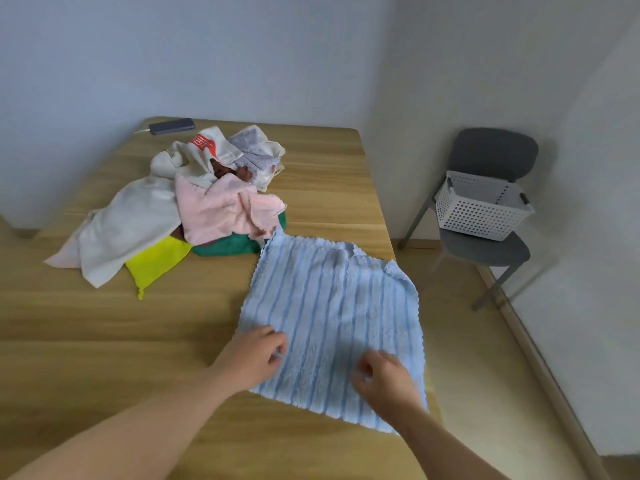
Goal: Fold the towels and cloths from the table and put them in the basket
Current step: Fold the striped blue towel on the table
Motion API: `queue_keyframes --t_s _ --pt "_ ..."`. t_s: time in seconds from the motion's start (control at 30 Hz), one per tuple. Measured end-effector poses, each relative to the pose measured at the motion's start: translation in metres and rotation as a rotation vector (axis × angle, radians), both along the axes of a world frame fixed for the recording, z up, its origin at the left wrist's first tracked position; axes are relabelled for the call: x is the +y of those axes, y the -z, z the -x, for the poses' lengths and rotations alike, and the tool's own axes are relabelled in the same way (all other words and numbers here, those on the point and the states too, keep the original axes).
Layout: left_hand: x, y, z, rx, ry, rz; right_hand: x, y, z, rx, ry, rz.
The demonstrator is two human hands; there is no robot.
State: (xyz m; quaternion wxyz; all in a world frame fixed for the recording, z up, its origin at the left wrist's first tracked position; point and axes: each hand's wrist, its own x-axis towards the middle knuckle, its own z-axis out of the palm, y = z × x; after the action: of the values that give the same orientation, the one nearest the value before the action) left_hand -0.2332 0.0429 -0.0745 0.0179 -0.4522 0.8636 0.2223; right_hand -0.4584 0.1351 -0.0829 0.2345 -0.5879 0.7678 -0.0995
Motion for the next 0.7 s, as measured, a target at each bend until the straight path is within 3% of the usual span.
queue_keyframes --t_s 0.13,0.27,0.47,0.53,0.7 --pt "0.043 0.008 -0.015 -0.099 -0.016 0.037 0.037 0.006 -0.006 0.076 -0.144 -0.077" --pt "0.077 0.004 -0.025 -0.174 -0.031 -0.074 0.061 -0.002 -0.013 -0.016 -0.196 -0.199" --pt "0.110 -0.023 -0.031 -0.332 -0.125 -0.565 0.090 -0.027 -0.029 -0.208 -0.430 -0.523" --pt "0.109 -0.032 -0.030 -0.323 -0.123 -0.573 0.090 -0.037 -0.029 -0.259 -0.376 -0.518" --pt "0.093 -0.043 -0.016 -0.070 -0.222 -0.343 0.073 -0.038 -0.015 -0.282 0.035 -0.213"
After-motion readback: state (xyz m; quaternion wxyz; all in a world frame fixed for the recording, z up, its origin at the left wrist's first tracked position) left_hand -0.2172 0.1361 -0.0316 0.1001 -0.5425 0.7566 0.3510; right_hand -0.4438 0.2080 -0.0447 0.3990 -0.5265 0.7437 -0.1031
